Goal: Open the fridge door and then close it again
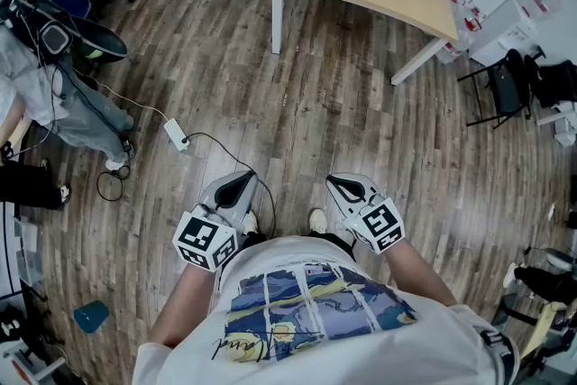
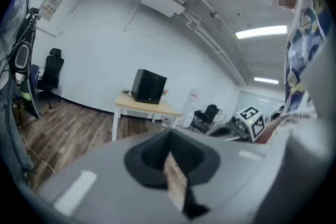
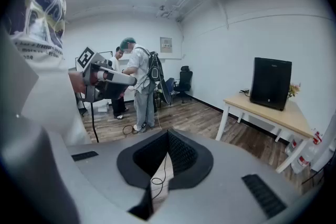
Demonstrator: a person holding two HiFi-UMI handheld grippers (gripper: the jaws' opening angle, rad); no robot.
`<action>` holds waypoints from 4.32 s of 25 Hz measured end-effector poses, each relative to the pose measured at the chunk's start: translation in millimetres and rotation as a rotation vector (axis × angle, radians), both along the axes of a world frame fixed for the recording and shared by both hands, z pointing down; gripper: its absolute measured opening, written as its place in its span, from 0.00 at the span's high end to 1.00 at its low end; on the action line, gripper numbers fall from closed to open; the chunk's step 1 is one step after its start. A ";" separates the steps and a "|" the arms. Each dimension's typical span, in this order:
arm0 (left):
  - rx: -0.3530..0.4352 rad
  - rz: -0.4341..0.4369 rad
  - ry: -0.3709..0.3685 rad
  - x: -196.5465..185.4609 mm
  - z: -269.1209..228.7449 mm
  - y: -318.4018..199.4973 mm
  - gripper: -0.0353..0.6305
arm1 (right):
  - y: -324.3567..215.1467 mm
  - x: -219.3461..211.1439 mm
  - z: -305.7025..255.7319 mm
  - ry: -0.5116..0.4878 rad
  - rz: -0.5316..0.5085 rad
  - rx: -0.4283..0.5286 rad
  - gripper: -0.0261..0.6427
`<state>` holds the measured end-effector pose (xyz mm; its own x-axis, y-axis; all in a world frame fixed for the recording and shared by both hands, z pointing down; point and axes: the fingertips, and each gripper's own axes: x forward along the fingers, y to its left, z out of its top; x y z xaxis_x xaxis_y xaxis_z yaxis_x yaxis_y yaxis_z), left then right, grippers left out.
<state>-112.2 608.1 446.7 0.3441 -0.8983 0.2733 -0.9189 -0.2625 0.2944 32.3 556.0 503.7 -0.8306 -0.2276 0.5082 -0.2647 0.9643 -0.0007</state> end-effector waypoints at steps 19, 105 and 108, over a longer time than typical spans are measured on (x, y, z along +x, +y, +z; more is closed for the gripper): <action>-0.040 0.261 -0.014 -59.3 17.4 -84.0 0.93 | -48.8 -75.7 -16.4 -0.055 0.194 -0.054 0.94; 0.241 0.465 -0.156 -146.5 -11.8 -1016.2 0.71 | -681.9 -72.6 -52.1 0.026 0.664 0.018 0.94; 0.242 0.467 -0.151 -147.2 -14.5 -1017.9 0.71 | -682.3 -71.8 -52.4 0.028 0.665 0.019 0.94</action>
<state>-259.4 -409.8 432.1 0.6941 -0.7030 0.1551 -0.7162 -0.6962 0.0489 -39.6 -126.3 451.3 -0.4968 -0.6961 0.5184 -0.8027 0.5956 0.0306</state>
